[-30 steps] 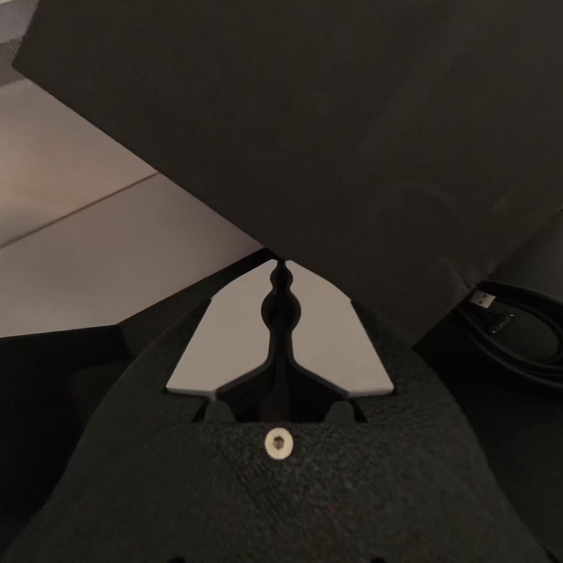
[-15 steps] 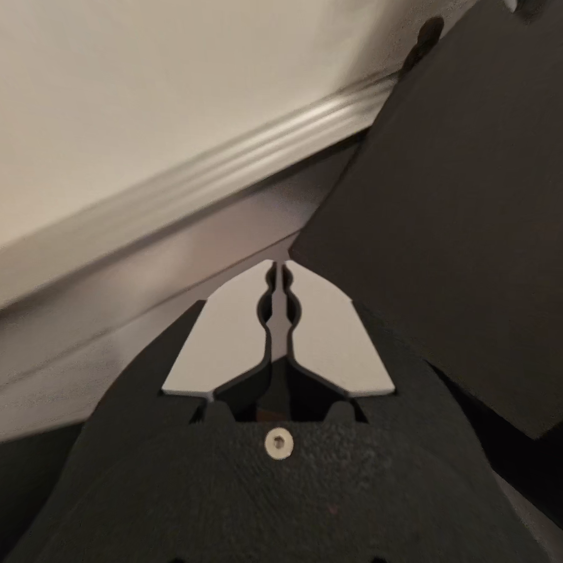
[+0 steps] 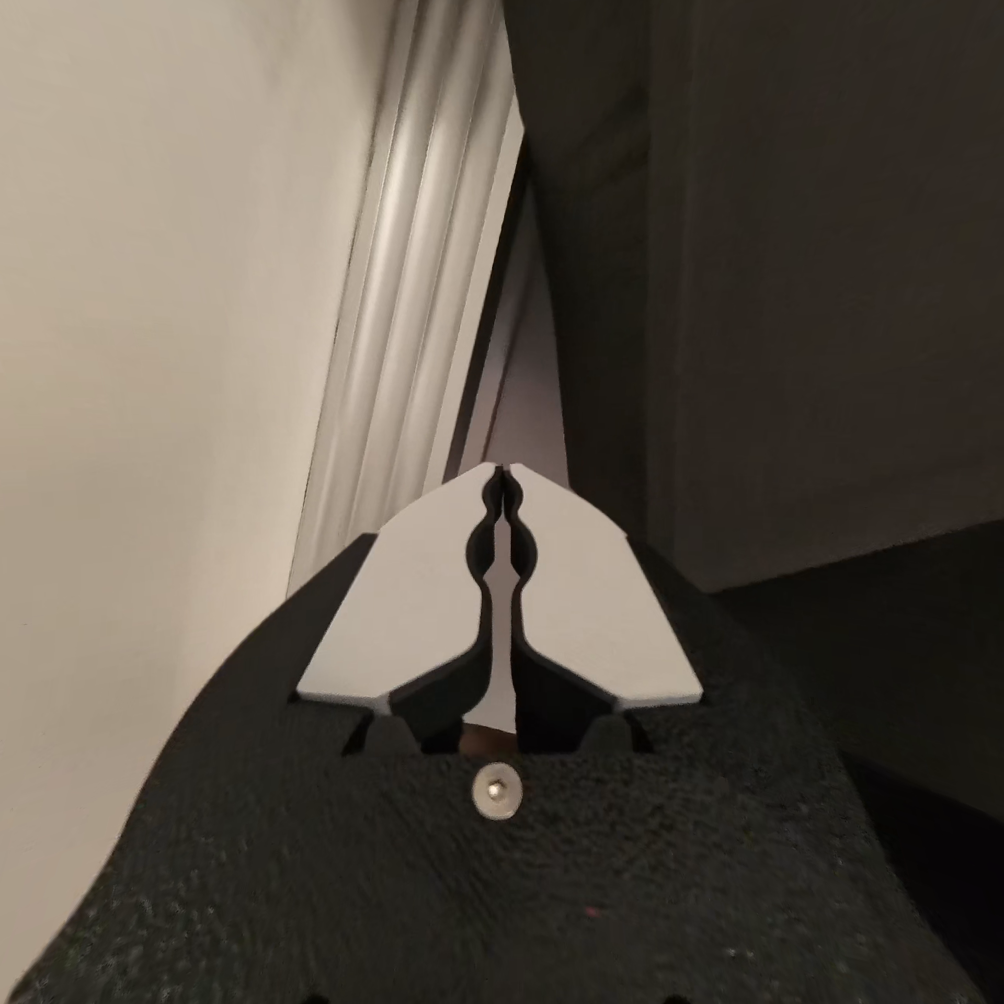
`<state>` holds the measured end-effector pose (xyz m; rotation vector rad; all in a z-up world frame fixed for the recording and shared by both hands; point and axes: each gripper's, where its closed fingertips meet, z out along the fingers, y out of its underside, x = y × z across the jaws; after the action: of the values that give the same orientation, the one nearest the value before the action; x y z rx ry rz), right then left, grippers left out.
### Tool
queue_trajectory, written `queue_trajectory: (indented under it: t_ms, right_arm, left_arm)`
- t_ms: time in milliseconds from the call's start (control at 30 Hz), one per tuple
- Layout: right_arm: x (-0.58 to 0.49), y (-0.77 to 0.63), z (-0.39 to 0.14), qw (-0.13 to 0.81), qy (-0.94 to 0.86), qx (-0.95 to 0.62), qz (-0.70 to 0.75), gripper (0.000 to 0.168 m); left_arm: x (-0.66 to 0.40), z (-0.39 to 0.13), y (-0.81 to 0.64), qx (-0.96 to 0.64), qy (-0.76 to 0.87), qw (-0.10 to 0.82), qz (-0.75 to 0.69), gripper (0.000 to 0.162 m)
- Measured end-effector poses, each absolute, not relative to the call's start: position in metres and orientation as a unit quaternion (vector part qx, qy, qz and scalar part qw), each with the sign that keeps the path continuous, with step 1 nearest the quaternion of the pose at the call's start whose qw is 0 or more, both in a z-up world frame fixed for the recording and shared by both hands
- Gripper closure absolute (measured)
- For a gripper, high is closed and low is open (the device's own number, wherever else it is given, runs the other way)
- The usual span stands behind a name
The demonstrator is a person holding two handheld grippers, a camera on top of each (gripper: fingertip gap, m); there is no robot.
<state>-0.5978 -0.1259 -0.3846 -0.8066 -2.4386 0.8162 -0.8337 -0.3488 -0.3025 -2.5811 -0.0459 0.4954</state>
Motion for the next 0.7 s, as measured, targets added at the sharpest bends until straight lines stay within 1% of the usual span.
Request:
queue_trajectory:
  t_ms: [200,267,333,367,467,700]
  right_arm:
    - [-0.597,-0.143,-0.378,0.266,-0.879,-0.241,0.315,0.168]
    - [-0.594,-0.145,-0.389,0.248,-0.889,-0.240,0.301,0.168]
    - [-0.599,-0.148,-0.394,0.251,-0.884,-0.254,0.303,0.168]
    - [-0.602,-0.150,-0.394,0.252,-0.879,-0.263,0.307,0.168]
    - [-0.602,-0.153,-0.393,0.251,-0.863,-0.291,0.327,0.168]
    - [-0.600,-0.161,-0.386,0.222,-0.849,-0.341,0.336,0.168]
  left_arm:
    - [-0.821,-0.314,-0.327,-0.957,-0.011,0.274,0.094,0.162]
    - [-0.821,-0.321,-0.325,-0.962,-0.008,0.263,0.077,0.162]
    - [-0.811,-0.330,-0.320,-0.966,-0.007,0.257,0.021,0.162]
    - [-0.812,-0.332,-0.319,-0.967,-0.004,0.254,0.024,0.162]
    - [-0.809,-0.330,-0.319,-0.966,-0.015,0.260,-0.009,0.162]
    - [-0.802,-0.321,-0.316,-0.970,-0.026,0.240,-0.019,0.162]
